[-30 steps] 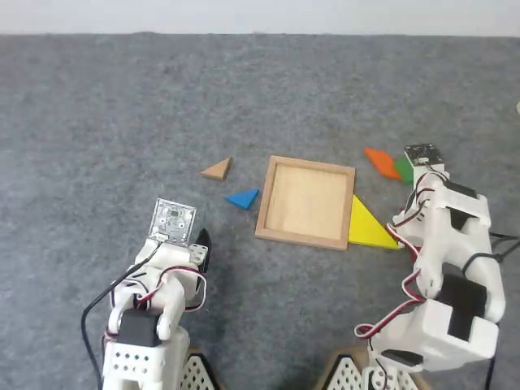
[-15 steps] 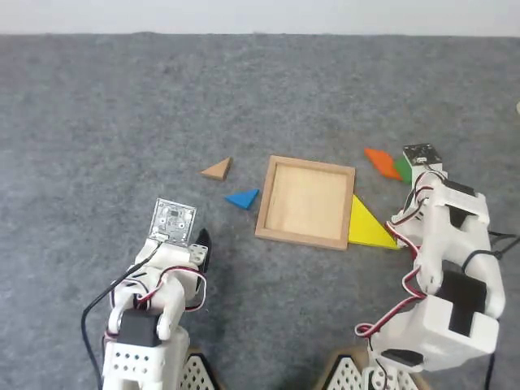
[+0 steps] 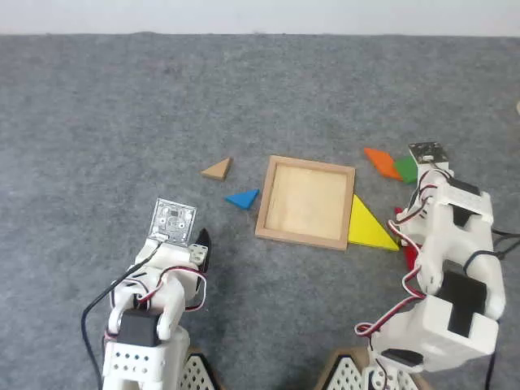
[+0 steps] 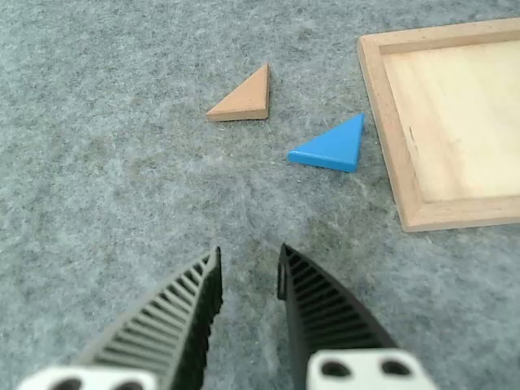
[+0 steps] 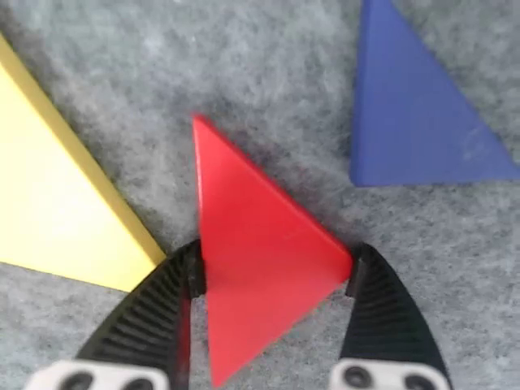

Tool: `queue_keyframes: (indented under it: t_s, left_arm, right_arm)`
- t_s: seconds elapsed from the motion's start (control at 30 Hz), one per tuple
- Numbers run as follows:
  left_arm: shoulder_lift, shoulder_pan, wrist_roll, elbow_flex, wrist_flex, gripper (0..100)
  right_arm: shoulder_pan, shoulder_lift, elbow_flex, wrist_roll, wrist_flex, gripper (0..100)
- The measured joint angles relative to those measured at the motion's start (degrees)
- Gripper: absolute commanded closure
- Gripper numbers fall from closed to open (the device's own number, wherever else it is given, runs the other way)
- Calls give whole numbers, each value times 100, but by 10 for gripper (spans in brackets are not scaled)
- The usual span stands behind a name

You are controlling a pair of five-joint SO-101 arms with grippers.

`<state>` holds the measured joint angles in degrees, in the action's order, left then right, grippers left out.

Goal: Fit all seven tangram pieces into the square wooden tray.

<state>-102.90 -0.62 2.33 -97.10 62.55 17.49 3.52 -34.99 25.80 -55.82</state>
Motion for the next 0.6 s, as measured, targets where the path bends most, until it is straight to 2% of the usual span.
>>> queue_keyframes:
  t_s: [0.17,0.5,0.6]
  left_arm:
    - [0,0,0,0,0,892]
    - [0,0,0,0,0,892]
    - [0,0,0,0,0,892]
  right_arm:
    - [-26,-589,-114,-325,-273,911]
    - [-281,-2532,-114,-378,-1187,909]
    - [-316,-2637,-114,-369,-1336,850]
